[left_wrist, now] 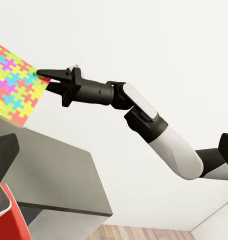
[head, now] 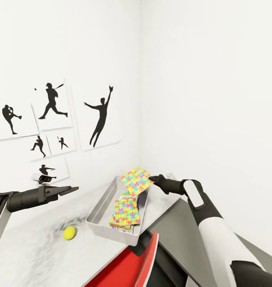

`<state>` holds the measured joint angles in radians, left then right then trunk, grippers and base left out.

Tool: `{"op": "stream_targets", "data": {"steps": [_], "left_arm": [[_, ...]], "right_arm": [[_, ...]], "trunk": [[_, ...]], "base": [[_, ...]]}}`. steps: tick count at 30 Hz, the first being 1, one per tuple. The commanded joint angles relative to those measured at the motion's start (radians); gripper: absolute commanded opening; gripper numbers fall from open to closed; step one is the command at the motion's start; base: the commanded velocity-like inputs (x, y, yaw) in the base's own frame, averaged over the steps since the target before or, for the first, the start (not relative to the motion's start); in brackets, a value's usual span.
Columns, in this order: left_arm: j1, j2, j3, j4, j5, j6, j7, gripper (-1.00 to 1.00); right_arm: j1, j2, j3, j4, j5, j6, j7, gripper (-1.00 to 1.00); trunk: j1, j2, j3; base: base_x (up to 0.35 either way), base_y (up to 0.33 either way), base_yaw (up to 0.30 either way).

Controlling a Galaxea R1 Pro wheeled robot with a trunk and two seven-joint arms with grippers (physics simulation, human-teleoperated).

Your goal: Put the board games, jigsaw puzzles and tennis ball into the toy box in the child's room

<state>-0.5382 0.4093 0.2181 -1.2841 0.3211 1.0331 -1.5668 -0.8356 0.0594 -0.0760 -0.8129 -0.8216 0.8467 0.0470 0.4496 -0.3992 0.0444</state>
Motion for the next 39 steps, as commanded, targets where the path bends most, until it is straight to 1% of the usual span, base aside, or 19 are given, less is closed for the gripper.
{"op": "stream_targets", "data": {"steps": [1,5,7,10,15,17,22,27,32,39], "left_arm": [[0.0,0.0,0.0,0.0,0.0,0.011,-0.004,1.0],[0.0,0.0,0.0,0.0,0.0,0.011,-0.004,1.0],[0.0,0.0,0.0,0.0,0.0,0.011,-0.004,1.0],[0.0,0.0,0.0,0.0,0.0,0.011,-0.004,1.0],[0.0,0.0,0.0,0.0,0.0,0.011,-0.004,1.0],[0.0,0.0,0.0,0.0,0.0,0.012,-0.004,1.0],[0.0,0.003,0.0,0.0,0.001,0.012,-0.004,1.0],[0.0,0.003,0.0,0.0,0.001,0.012,-0.004,1.0],[0.0,0.0,-0.001,0.0,0.0,0.012,-0.004,1.0],[0.0,-0.001,-0.002,0.0,0.0,0.012,-0.004,1.0]], "right_arm": [[0.0,0.002,-0.005,0.0,0.004,0.006,-0.002,-1.0],[-0.005,0.006,-0.005,0.004,0.004,0.002,-0.018,-1.0],[-0.011,0.01,-0.005,0.028,0.003,0.0,-0.033,-1.0],[-0.035,0.041,-0.006,0.111,-0.003,-0.03,-0.056,-1.0],[-0.045,0.104,-0.007,0.227,-0.006,-0.078,-0.067,-1.0],[-0.046,0.115,-0.014,0.242,-0.01,-0.083,-0.068,-1.0],[-0.045,0.115,-0.018,0.257,-0.014,-0.086,-0.07,-1.0],[-0.045,0.115,-0.019,0.301,-0.013,-0.088,-0.069,-1.0],[-0.045,0.115,-0.018,0.315,-0.013,-0.116,-0.07,-1.0],[-0.045,0.115,-0.016,0.335,-0.012,-0.124,-0.071,-1.0]], "trunk": [[0.0,-0.001,0.0],[0.0,-0.001,0.0],[0.0,-0.001,0.0],[0.0,-0.001,0.0],[0.0,-0.001,0.0],[0.0,-0.001,0.0],[0.0,-0.001,0.0],[0.0,-0.001,0.0],[0.0,-0.001,0.0],[0.0,-0.001,0.0]], "base": [[0.0,0.0,0.0],[0.0,0.0,0.0],[0.0,0.0,0.0],[0.0,0.0,0.0],[0.0,0.0,0.0],[0.0,0.0,0.0],[0.0,0.0,0.0],[0.0,0.0,0.0],[0.0,0.0,0.0],[0.0,0.0,0.0]]}}
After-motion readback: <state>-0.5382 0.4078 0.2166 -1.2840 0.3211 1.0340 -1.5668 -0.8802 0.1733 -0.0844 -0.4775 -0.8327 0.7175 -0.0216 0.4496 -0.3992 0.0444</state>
